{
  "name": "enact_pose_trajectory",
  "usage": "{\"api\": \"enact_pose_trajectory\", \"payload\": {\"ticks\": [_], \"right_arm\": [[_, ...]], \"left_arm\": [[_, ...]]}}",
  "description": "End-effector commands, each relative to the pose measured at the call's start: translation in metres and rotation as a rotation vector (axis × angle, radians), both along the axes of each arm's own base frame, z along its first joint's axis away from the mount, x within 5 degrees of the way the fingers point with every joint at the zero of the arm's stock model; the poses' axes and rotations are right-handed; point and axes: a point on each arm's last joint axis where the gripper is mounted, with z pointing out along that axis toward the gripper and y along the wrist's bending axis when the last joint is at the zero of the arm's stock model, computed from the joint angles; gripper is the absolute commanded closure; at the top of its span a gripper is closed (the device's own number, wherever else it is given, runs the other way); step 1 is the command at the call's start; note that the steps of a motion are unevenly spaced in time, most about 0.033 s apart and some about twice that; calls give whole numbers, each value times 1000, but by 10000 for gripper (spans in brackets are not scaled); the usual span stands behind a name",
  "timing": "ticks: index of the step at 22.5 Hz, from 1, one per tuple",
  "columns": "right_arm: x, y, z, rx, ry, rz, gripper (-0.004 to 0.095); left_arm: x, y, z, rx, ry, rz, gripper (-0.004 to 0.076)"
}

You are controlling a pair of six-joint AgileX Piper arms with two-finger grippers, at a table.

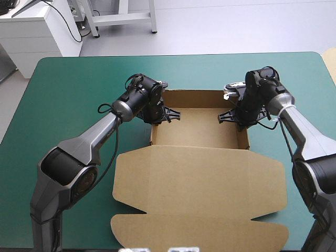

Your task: Fold the box

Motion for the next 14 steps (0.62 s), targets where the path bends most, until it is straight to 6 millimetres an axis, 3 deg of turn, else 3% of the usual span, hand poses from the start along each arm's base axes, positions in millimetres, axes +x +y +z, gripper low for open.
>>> {"api": "enact_pose_trajectory", "payload": {"ticks": [1,3,6,8,11,14], "right_arm": [[-3,-1,27,18,-82,-31,762],[-3,-2,26,14,-83,-72,680],[-3,-2,26,22,-80,-138,415],[-2,-2,26,29,-86,-158,319],[-2,-1,26,38,-83,-172,227],[-3,0,28,54,-84,-174,225]], "left_arm": [[-15,6,30,26,-10,-50,687],[-15,6,30,26,-10,-52,664],[-14,6,30,28,-12,-54,557],[-14,7,30,42,-21,-55,490],[-13,7,31,45,-25,-55,373],[-13,7,31,44,-27,-55,344]]}}
